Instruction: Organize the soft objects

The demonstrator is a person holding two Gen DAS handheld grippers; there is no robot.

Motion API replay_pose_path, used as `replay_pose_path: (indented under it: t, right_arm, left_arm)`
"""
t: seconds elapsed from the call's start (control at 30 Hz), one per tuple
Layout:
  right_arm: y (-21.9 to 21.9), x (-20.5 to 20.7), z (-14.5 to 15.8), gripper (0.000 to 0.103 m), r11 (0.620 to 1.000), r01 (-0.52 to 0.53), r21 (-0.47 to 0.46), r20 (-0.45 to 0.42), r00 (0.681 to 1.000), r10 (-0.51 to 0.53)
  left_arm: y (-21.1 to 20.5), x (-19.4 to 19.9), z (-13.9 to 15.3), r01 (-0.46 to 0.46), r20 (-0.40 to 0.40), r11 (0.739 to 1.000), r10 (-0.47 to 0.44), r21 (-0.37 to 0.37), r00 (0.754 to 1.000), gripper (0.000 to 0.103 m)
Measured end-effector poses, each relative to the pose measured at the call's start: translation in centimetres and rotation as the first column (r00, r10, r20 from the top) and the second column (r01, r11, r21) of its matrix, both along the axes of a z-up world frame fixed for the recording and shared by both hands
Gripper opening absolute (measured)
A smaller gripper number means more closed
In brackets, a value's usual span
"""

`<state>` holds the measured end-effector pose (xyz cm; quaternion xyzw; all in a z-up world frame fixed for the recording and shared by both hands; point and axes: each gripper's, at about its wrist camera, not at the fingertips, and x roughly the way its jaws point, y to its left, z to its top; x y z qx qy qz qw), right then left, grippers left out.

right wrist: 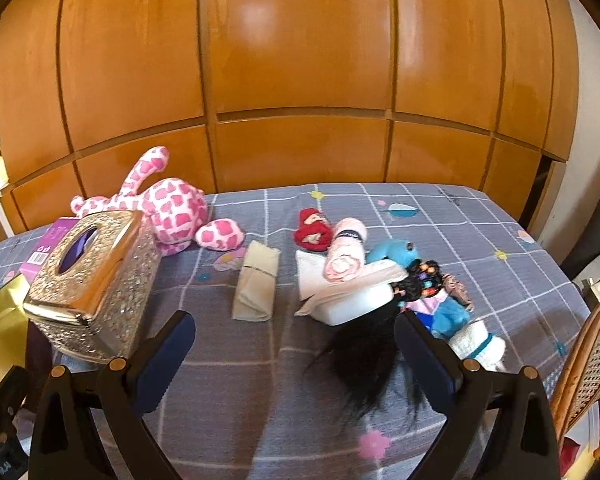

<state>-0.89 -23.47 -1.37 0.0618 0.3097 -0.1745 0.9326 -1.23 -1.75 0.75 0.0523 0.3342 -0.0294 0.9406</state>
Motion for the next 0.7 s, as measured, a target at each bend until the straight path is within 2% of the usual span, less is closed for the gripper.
replay_pose_path:
  t: [0.4,0.7]
  right_arm:
    - [-4.4,-0.7,1.3,0.101,0.998,0.069,-0.005,0.002,0.998,-0.069]
    - [-8.6,-2.2,1.9,0.101,0.989,0.147,-0.002,-0.002,0.989,-0.147]
  left_arm:
    - [-2.1,0.0,-0.1,0.102,-0.015,0.995,-0.102,0.011,0.995,0.103]
    - [-5.1,0.4,-0.5,0.227,-0.050,0.974,-0.227,-0.008,0.973,0.103]
